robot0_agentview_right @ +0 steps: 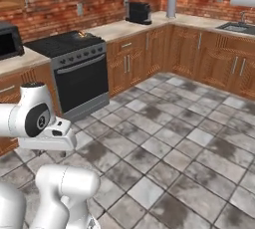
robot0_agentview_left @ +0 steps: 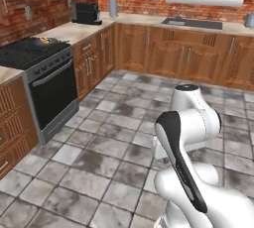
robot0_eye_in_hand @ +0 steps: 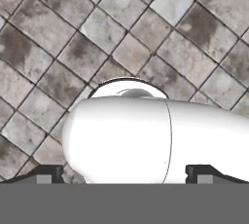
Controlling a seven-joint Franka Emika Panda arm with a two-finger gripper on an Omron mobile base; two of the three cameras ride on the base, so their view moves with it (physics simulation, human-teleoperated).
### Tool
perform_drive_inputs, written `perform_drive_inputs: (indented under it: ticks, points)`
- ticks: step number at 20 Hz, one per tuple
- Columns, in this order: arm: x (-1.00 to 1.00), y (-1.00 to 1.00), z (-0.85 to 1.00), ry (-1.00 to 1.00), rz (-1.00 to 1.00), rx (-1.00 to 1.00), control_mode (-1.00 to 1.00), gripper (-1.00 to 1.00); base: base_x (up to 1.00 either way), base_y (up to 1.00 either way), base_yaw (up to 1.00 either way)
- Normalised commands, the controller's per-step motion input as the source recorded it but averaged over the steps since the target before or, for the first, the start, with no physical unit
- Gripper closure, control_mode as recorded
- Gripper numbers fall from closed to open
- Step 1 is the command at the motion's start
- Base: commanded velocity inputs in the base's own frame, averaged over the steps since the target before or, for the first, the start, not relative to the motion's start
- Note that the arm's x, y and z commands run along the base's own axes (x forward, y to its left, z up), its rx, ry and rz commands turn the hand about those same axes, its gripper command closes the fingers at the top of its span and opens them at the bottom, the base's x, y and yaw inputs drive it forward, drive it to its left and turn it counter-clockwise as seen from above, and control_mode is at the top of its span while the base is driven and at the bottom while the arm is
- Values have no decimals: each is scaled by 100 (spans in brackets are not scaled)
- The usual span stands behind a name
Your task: Place the cold items (lemon wedge and cucumber) from the fridge in one tupperware on the dining counter. Place the warm items (hot dog and kebab skewer) in the stove area in another tupperware.
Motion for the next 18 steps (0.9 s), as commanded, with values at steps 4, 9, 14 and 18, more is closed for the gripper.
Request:
perform_drive_inputs:
  ticks: [4, 9, 14, 18]
  points:
    - [0, 0, 0, 0, 0, 0, 100, -100, 100, -24, -3]
    - [0, 0, 0, 0, 0, 0, 100, -100, 100, 0, -4]
    - [0, 0, 0, 0, 0, 0, 100, -100, 100, 6, 1]
    - [0, 0, 0, 0, 0, 0, 100, -100, 100, 6, 4]
